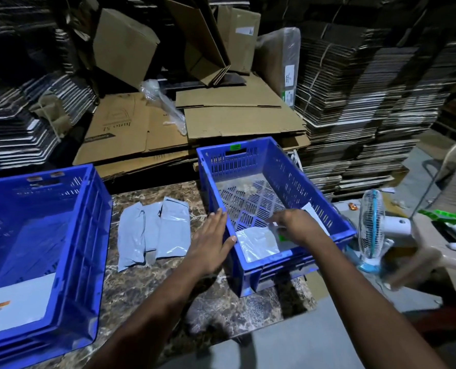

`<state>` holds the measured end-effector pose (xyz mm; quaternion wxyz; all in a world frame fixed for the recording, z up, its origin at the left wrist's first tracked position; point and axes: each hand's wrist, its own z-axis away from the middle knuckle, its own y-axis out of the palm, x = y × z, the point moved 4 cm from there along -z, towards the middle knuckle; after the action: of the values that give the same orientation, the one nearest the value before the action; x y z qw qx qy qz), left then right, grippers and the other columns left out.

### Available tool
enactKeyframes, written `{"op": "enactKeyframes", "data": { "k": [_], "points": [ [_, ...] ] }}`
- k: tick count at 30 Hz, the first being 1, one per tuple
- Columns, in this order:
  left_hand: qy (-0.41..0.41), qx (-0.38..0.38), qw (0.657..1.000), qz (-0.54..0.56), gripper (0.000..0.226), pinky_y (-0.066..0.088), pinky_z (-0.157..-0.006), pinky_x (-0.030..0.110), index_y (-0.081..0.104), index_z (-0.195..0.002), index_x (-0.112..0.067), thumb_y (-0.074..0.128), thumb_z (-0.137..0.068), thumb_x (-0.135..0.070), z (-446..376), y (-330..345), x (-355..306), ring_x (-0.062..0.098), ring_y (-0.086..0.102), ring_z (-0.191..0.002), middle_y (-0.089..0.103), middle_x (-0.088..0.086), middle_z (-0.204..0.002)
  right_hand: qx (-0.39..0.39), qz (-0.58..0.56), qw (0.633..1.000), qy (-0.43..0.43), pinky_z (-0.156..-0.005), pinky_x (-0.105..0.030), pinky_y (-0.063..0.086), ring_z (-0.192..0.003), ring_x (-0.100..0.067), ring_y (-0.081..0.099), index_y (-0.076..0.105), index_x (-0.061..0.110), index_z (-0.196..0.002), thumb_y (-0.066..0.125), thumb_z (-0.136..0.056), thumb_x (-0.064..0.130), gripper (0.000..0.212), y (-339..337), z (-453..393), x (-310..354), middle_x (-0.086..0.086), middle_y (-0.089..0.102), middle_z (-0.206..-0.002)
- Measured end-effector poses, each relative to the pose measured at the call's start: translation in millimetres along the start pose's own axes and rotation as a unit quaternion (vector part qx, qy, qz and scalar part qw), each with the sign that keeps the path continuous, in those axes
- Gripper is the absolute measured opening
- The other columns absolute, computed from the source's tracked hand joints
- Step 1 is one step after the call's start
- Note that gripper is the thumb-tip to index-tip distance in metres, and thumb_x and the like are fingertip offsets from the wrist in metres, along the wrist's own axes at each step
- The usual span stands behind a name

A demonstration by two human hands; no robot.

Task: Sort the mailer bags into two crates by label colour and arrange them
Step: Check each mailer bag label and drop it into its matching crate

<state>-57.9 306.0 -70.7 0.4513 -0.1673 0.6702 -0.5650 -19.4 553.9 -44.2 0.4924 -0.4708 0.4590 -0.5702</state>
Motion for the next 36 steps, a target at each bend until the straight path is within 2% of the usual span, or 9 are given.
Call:
{"op": "enactKeyframes", "data": {
  "k": [2, 8, 11, 14, 17, 22, 26, 31, 36],
  "points": [
    [-0.004, 0.005, 1.0, -0.004, 0.073, 0.004, -0.122, 0.044, -0.008, -0.158, -0.029, 0.024, -0.101, -0.061, 3.2, 0.2, 5.9, 0.012, -0.012, -0.152, -0.015, -0.011, -0.164, -0.04, -0.004, 0.999, 0.014, -0.08, -0.034, 0.057, -0.097, -0.018, 0.068, 0.076, 0.032, -0.107, 0.068, -0.086, 0.021, 0.025, -8.7, 1.6, 0.8, 0.006, 0.075, -0.106],
    [-0.017, -0.024, 0.999, -0.028, 0.074, 0.001, -0.124, 0.041, -0.006, -0.158, -0.025, 0.027, -0.102, -0.058, 25.4, -19.0, 49.7, 0.011, -0.014, -0.151, -0.016, -0.01, -0.163, 0.086, -0.01, 0.994, 0.072, -0.088, -0.032, 0.057, -0.094, -0.017, 0.068, 0.077, 0.032, -0.108, 0.071, -0.086, 0.024, 0.024, 3.1, 4.3, 5.6, 0.006, 0.075, -0.11],
    [-0.05, -0.058, 0.996, -0.054, 0.075, 0.005, -0.124, 0.041, -0.004, -0.159, -0.022, 0.03, -0.102, -0.057, 39.4, -53.7, 91.0, 0.013, -0.013, -0.152, -0.014, -0.005, -0.165, -0.084, -0.062, 0.992, 0.065, -0.086, -0.04, 0.057, -0.1, -0.022, 0.065, 0.073, 0.028, -0.116, 0.074, -0.085, 0.021, 0.031, -21.0, 7.9, 28.7, -0.002, 0.072, -0.116],
    [-0.112, -0.092, 0.985, -0.095, 0.077, 0.007, -0.122, 0.041, 0.003, -0.159, -0.017, 0.036, -0.101, -0.054, 56.0, -90.3, 143.3, 0.02, -0.005, -0.153, -0.004, 0.002, -0.167, -0.309, -0.151, 0.939, 0.021, -0.086, -0.039, 0.051, -0.103, -0.029, 0.061, 0.071, 0.015, -0.116, 0.071, -0.087, 0.012, 0.029, -48.6, 16.5, 81.2, -0.008, 0.07, -0.11],
    [-0.165, -0.115, 0.97, -0.138, 0.079, 0.012, -0.123, 0.047, 0.01, -0.159, -0.013, 0.04, -0.099, -0.055, 75.7, -111.6, 196.4, 0.025, 0.001, -0.154, 0.005, 0.007, -0.167, -0.369, -0.259, 0.892, -0.043, -0.08, -0.033, 0.05, -0.089, -0.024, 0.064, 0.072, 0.012, -0.104, 0.066, -0.084, 0.003, 0.022, -46.1, 8.4, 149.1, -0.006, 0.071, -0.098],
    [-0.19, -0.026, 0.959, -0.209, 0.081, 0.002, -0.124, 0.045, 0.003, -0.159, -0.012, 0.032, -0.099, -0.06, 101.7, -105.5, 237.3, 0.024, -0.008, -0.153, -0.004, 0.009, -0.167, -0.167, -0.377, 0.91, -0.039, -0.081, -0.027, 0.054, -0.083, -0.015, 0.068, 0.072, 0.011, -0.107, 0.065, -0.085, 0.004, 0.024, 31.8, -47.7, 234.7, -0.006, 0.073, -0.105],
    [-0.164, -0.056, 0.965, -0.198, 0.083, -0.002, -0.124, 0.043, 0.005, -0.159, -0.015, 0.032, -0.097, -0.064, 105.4, -106.2, 235.3, 0.019, -0.01, -0.153, -0.002, 0.005, -0.167, 0.024, -0.371, 0.927, 0.051, -0.085, -0.027, 0.045, -0.107, -0.026, 0.065, 0.069, 0.011, -0.118, 0.072, -0.084, 0.012, 0.034, 109.0, -86.5, 260.9, -0.009, 0.069, -0.121],
    [-0.143, -0.103, 0.979, -0.107, 0.082, 0.001, -0.123, 0.04, 0.012, -0.158, -0.019, 0.039, -0.095, -0.064, 110.1, -116.3, 236.6, 0.017, -0.002, -0.153, 0.009, 0.001, -0.166, 0.043, -0.487, 0.846, 0.215, -0.096, -0.033, 0.046, -0.116, -0.029, 0.06, 0.06, 0.009, -0.126, 0.081, -0.077, 0.021, 0.054, 158.8, -113.1, 258.2, -0.013, 0.062, -0.131],
    [-0.144, -0.135, 0.979, -0.05, 0.08, 0.006, -0.124, 0.039, 0.018, -0.157, -0.024, 0.046, -0.093, -0.063, 114.1, -120.1, 233.6, 0.013, 0.004, -0.153, 0.017, -0.005, -0.165, 0.024, -0.475, 0.825, 0.305, -0.083, -0.032, 0.05, -0.107, -0.034, 0.064, 0.062, 0.005, -0.121, 0.076, -0.077, 0.029, 0.052, 165.3, -125.3, 252.6, -0.017, 0.066, -0.117]
  ]
}}
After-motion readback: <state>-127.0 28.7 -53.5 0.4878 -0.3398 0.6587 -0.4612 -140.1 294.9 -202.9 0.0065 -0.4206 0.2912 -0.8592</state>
